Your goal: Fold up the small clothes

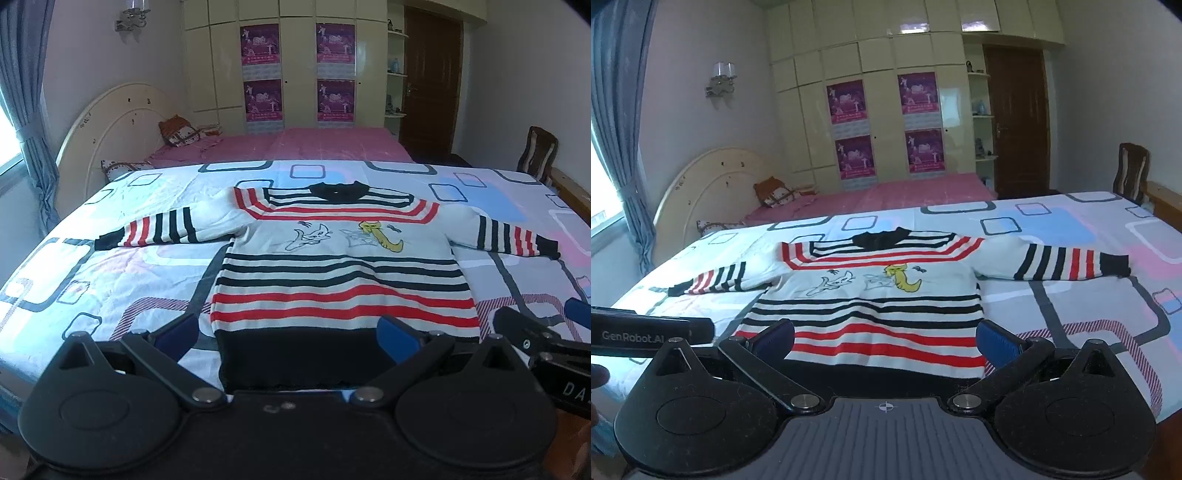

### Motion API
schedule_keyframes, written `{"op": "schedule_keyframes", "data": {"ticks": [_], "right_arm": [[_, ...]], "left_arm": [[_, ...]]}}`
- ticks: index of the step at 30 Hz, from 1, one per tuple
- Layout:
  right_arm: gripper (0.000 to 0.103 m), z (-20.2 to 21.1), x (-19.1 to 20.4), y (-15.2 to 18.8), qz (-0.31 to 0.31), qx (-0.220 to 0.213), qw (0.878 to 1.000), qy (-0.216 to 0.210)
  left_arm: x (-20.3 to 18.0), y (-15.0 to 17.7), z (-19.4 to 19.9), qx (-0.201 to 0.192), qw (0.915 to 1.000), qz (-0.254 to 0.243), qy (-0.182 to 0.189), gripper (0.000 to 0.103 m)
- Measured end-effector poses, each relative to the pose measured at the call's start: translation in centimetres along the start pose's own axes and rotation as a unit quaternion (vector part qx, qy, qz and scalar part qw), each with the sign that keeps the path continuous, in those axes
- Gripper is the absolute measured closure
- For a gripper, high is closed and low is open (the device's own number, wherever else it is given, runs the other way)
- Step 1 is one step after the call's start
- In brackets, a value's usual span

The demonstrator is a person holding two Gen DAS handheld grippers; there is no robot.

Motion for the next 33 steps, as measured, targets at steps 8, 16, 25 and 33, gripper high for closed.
{"op": "schedule_keyframes", "data": {"ticks": [8,16,25,33], "right_arm": [[0.0,-0.7,-0.6,0.3,0.009,0.009,1.0,0.015],[0.0,-0.7,-0.4,0.2,0.008,0.005,1.0,0.012],[0.0,-0.6,-0.1,0.2,0.009,0.007,1.0,0.011],[0.0,-0.6,0.2,0.2,0.01,0.006,1.0,0.011]], "left_arm": [[0.5,0.2,-0.1,0.003,1.0,0.001,-0.006,0.0],[0.7,0.3,-0.1,0.005,1.0,0.002,-0.008,0.0],[1.0,0.6,0.0,0.006,0.9999,0.004,-0.008,0.0],[1.1,0.7,0.0,0.009,0.9999,0.005,-0.007,0.0]]}}
Point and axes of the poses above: each gripper's, at about its wrist camera, not at the fingertips, and z roughly against the way its jaws point, x to its left, y to its underside, the point moved 10 cm from there along -z, roughly the way its jaws point, and after that the axes turned 7 degrees about -x, right-handed, at the moved point
